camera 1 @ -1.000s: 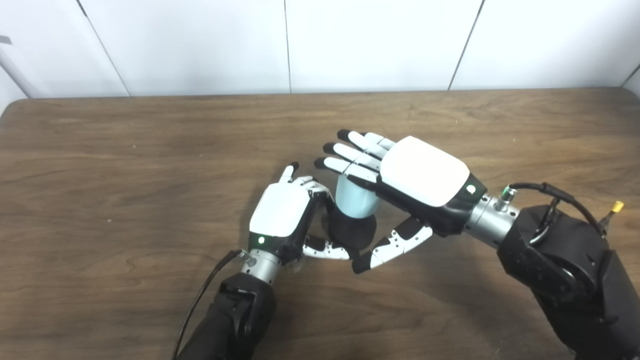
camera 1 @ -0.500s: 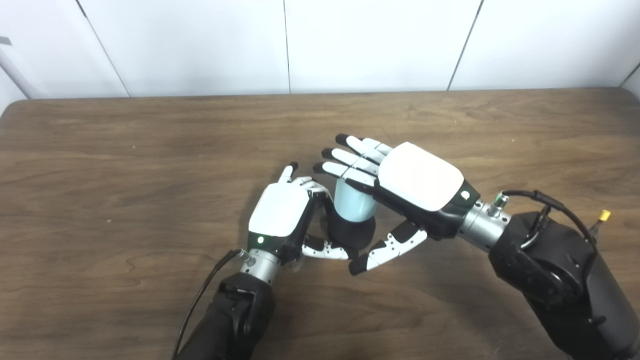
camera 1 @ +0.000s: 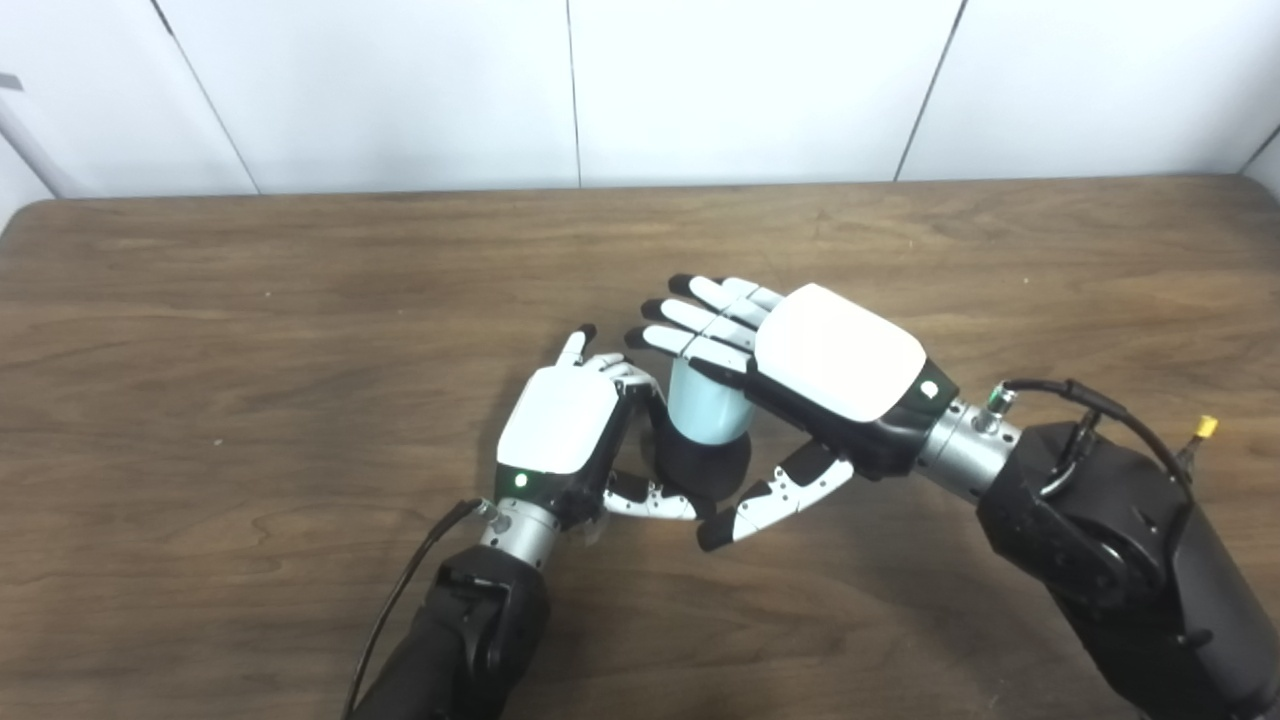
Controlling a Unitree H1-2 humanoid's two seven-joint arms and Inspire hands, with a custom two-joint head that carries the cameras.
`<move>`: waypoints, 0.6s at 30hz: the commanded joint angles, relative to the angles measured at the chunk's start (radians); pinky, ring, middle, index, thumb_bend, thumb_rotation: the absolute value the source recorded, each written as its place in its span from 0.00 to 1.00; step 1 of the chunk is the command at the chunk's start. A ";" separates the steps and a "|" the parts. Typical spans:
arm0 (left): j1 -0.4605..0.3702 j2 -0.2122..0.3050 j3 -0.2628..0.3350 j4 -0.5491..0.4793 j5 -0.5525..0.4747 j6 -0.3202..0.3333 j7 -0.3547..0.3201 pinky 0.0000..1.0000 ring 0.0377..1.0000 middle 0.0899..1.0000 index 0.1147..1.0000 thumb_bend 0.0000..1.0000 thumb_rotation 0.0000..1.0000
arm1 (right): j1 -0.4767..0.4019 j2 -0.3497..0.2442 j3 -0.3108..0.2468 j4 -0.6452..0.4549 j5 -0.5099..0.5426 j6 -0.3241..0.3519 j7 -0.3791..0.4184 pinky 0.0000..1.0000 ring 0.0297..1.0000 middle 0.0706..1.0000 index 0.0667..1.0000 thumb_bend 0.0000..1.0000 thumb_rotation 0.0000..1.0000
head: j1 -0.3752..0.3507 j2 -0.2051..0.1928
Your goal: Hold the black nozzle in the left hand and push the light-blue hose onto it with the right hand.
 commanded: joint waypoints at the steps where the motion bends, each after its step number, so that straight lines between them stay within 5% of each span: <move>1: -0.019 -0.006 -0.002 -0.013 0.014 -0.008 0.011 1.00 0.80 0.66 0.41 0.52 0.05 | 0.022 -0.028 0.016 0.014 0.034 0.020 0.091 0.95 0.98 0.94 0.91 0.74 0.93 | -0.002 0.001; 14: -0.021 -0.011 0.000 -0.006 0.012 -0.006 0.010 1.00 0.81 0.66 0.41 0.52 0.05 | -0.102 -0.007 -0.150 -0.127 0.202 0.173 0.096 0.95 1.00 0.98 0.96 0.71 0.99 | -0.001 -0.005; 18: -0.021 -0.011 0.001 -0.007 0.009 -0.006 0.011 1.00 0.80 0.66 0.41 0.52 0.05 | -0.104 0.000 -0.196 -0.102 0.227 0.162 0.054 0.93 0.99 0.98 0.96 0.69 0.98 | -0.002 -0.006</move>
